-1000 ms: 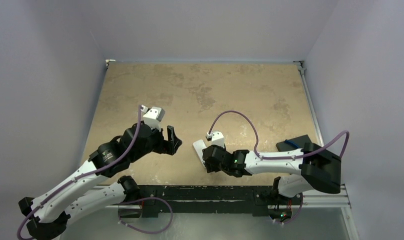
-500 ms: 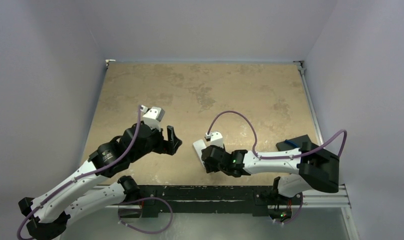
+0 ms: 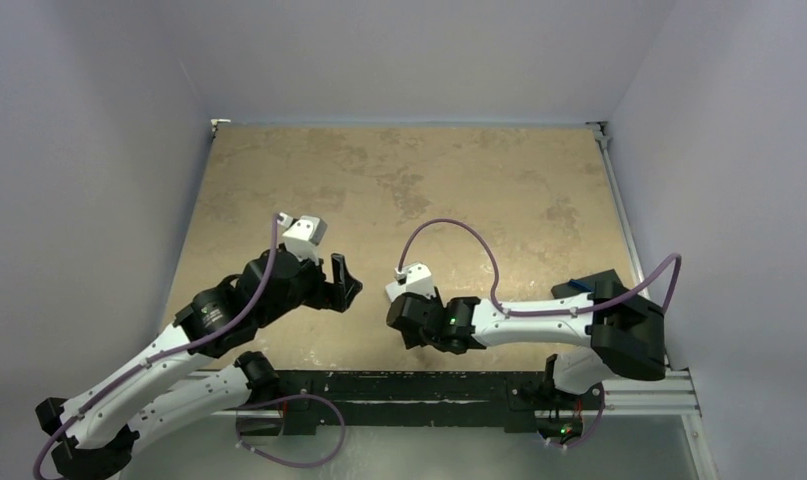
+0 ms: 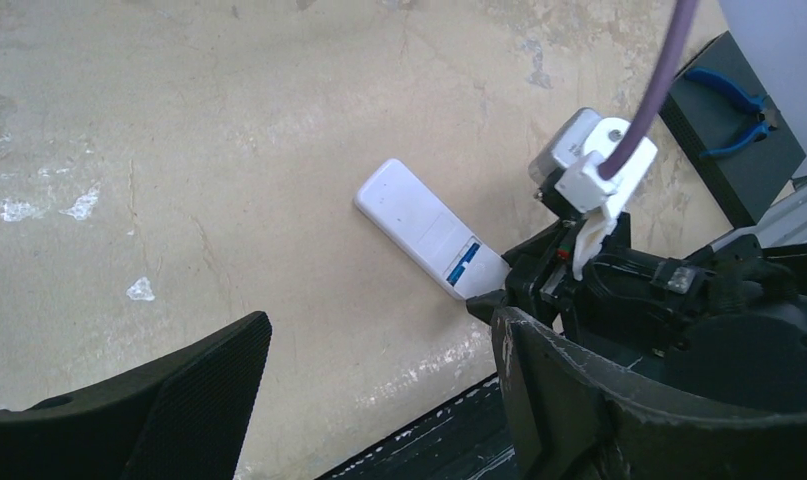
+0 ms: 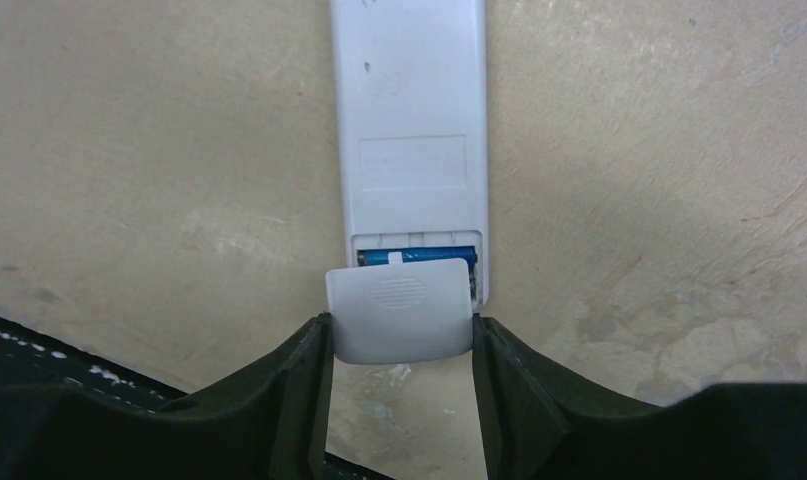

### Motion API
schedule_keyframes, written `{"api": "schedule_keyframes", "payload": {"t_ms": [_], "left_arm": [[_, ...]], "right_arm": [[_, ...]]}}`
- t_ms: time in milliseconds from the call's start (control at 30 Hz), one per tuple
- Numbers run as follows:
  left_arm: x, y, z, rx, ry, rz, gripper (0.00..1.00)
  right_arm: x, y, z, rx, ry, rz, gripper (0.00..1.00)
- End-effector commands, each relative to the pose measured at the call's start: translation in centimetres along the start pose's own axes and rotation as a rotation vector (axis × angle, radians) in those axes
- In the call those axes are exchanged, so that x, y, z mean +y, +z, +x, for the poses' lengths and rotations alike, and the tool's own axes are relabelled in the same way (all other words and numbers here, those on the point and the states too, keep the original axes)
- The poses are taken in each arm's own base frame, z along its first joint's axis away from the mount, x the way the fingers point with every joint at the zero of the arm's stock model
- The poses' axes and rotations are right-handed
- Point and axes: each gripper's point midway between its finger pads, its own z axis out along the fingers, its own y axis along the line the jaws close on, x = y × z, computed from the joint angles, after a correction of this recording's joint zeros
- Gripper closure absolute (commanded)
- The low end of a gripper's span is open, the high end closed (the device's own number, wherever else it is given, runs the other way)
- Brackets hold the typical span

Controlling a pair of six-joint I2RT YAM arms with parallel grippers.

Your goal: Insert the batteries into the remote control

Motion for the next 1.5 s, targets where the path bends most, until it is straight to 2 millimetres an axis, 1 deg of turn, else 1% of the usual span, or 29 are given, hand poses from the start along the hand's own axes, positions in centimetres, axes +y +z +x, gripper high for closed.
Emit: {"api": "schedule_keyframes", "payload": {"t_ms": [0,67,400,633,900,1467], "left_arm": [[-0.4,-0.5,-0.9,-0.049,0.003,0.024,0.18],[-0.5,-0.7,-1.0,-0.053,0.002,0.029,0.18],[-0.7,-1.3,-1.2,-0.077,-0.003,0.048,0.18],[-0.7,-2.0,-1.5,-0.101,-0.011,0.053,0.18],[-0.8,-2.5,-1.6,-0.115,-0.014,0.06,0.17],[-0.9,-2.7,-1.6,-0.121,-0.011,0.066,0.15]], "right_arm": [[-0.4,-0.4,0.2,0.042,-0.028,0.042,0.59],[-0.1,-0.5,0.4,0.062,-0.038,0.029,0.6],[1.1,-0.9,-0.3,0.084,-0.077,-0.006,0.6],[0.9,-0.9,-0.4,0.114,-0.08,-0.005,0.61],[0.2,-0.3,-0.5,0.146,-0.055,0.013,0.61],[-0.4,0.6,-0.9,0.158,-0.004,0.04,0.61]]}}
